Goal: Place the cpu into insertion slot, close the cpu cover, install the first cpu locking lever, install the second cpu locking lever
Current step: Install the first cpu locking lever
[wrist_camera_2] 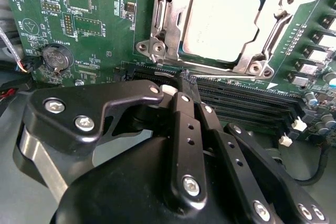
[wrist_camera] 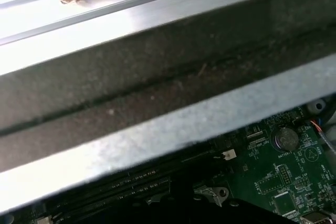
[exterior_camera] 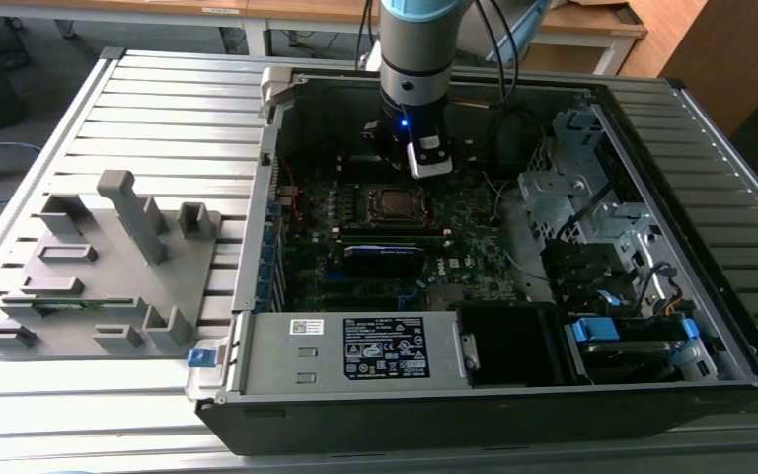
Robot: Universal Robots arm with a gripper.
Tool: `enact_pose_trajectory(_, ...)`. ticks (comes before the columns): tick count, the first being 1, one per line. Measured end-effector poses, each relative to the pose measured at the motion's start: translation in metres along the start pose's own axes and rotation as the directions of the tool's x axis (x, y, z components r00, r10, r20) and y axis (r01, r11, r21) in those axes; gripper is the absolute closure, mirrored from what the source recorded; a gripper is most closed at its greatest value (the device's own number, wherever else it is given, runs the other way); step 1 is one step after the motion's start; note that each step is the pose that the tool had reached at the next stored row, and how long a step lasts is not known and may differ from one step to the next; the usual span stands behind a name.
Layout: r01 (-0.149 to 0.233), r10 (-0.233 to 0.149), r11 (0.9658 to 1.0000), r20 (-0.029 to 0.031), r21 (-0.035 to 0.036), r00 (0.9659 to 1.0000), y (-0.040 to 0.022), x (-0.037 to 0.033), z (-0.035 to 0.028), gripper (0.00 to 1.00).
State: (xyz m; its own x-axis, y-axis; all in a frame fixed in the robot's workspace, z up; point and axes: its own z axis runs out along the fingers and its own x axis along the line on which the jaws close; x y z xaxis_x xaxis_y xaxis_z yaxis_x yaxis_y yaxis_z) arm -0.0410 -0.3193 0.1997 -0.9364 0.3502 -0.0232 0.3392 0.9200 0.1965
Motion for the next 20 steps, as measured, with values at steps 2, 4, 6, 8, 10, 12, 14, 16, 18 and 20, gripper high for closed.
enact_pose_trajectory(2, -0.002, 0.002, 1.0, 0.0005, 0.0004, 1.0, 0.0007, 0.0007, 0.0, 0.89)
enact_pose_trajectory(4, -0.004, 0.004, 1.0, 0.0011, 0.0003, 1.0, 0.0013, 0.0016, 0.0001, 0.89)
enact_pose_trajectory(6, -0.006, 0.006, 1.0, 0.0016, 0.0003, 1.0, 0.0018, 0.0024, 0.0002, 0.89)
enact_pose_trajectory(8, -0.007, 0.007, 1.0, 0.0019, 0.0002, 1.0, 0.0018, 0.0028, 0.0002, 0.89)
enact_pose_trajectory(10, -0.007, 0.007, 1.0, 0.0023, 0.0, 1.0, 0.0017, 0.0034, 0.0002, 0.89)
enact_pose_trajectory(12, -0.007, 0.007, 1.0, 0.0027, -0.0001, 1.0, 0.0015, 0.0041, 0.0002, 0.89)
enact_pose_trajectory(14, -0.007, 0.007, 1.0, 0.003, -0.0003, 1.0, 0.0014, 0.0048, 0.0001, 0.89)
enact_pose_trajectory(16, -0.008, 0.008, 1.0, 0.0036, -0.0004, 1.0, 0.0012, 0.0053, 0.0, 0.89)
enact_pose_trajectory(18, -0.007, 0.007, 1.0, 0.0047, -0.0007, 1.0, 0.0012, 0.0055, 0.0001, 0.89)
enact_pose_trajectory(20, -0.007, 0.007, 1.0, 0.0062, -0.0017, 1.0, 0.0011, 0.0056, 0.0007, 0.89)
